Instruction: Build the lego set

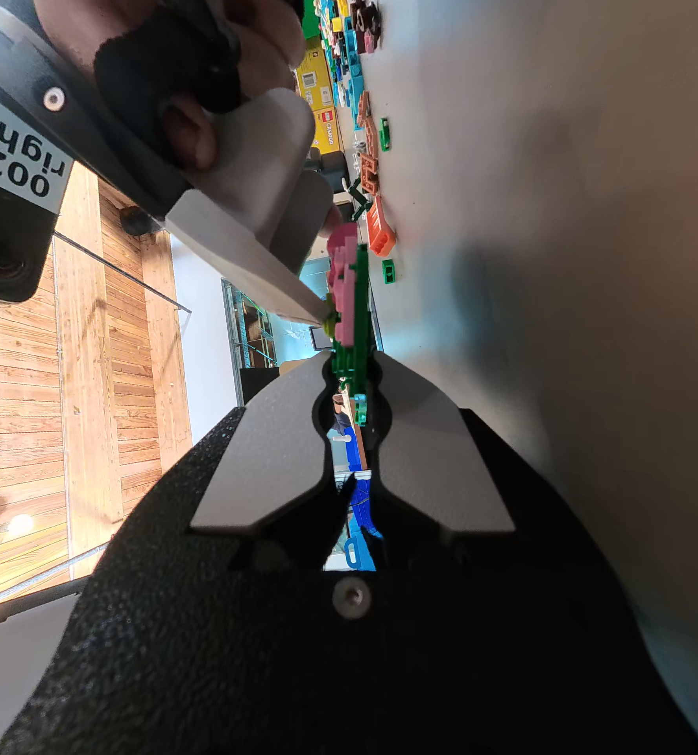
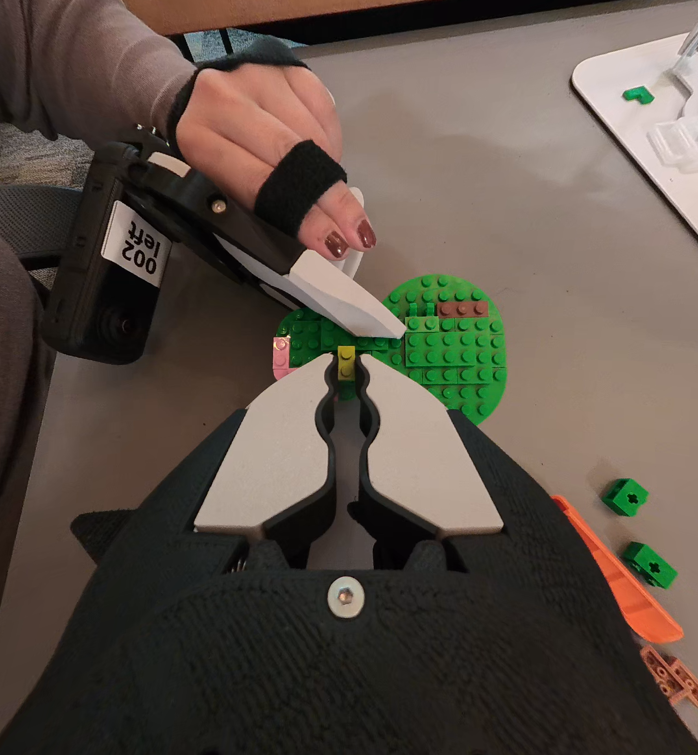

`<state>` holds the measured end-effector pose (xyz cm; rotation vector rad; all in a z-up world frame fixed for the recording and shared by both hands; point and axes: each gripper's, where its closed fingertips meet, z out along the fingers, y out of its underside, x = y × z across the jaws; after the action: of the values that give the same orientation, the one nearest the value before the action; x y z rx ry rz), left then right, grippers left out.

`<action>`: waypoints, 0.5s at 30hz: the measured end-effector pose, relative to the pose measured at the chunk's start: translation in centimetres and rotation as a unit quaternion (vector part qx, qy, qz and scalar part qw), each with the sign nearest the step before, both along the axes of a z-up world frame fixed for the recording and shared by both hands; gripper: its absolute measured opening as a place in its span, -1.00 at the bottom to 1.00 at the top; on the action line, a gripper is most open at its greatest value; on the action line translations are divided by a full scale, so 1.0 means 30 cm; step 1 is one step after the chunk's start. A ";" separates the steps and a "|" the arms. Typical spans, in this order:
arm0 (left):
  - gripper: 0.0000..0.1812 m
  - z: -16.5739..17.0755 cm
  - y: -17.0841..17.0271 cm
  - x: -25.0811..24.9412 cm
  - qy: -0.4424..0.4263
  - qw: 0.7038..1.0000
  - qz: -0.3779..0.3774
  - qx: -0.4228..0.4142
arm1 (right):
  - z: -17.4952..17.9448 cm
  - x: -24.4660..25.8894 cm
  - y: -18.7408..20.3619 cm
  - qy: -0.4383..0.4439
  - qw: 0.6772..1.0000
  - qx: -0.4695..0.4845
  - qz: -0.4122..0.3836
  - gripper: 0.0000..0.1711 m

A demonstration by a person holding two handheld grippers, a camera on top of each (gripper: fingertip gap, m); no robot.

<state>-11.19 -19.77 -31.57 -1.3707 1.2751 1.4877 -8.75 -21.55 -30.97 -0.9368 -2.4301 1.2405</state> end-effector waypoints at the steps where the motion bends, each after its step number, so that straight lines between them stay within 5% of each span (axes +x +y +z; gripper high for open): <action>1: -0.86 0.000 0.000 0.001 0.000 1.000 -0.001 0.000 | 0.000 0.000 0.000 0.000 1.000 0.000 0.000 -0.93; 11: -0.86 0.004 -0.001 0.007 -0.001 1.000 -0.006 0.002 | 0.008 0.001 -0.004 0.002 1.000 -0.010 0.001 -0.89; 15: -0.86 0.008 -0.003 0.009 -0.005 1.000 -0.009 0.004 | 0.073 0.004 0.016 0.058 0.998 -0.016 0.005 -0.72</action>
<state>-10.93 -19.86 -31.32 -1.3563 1.2723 1.4703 -8.64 -21.08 -28.77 -0.8369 -2.3347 1.3045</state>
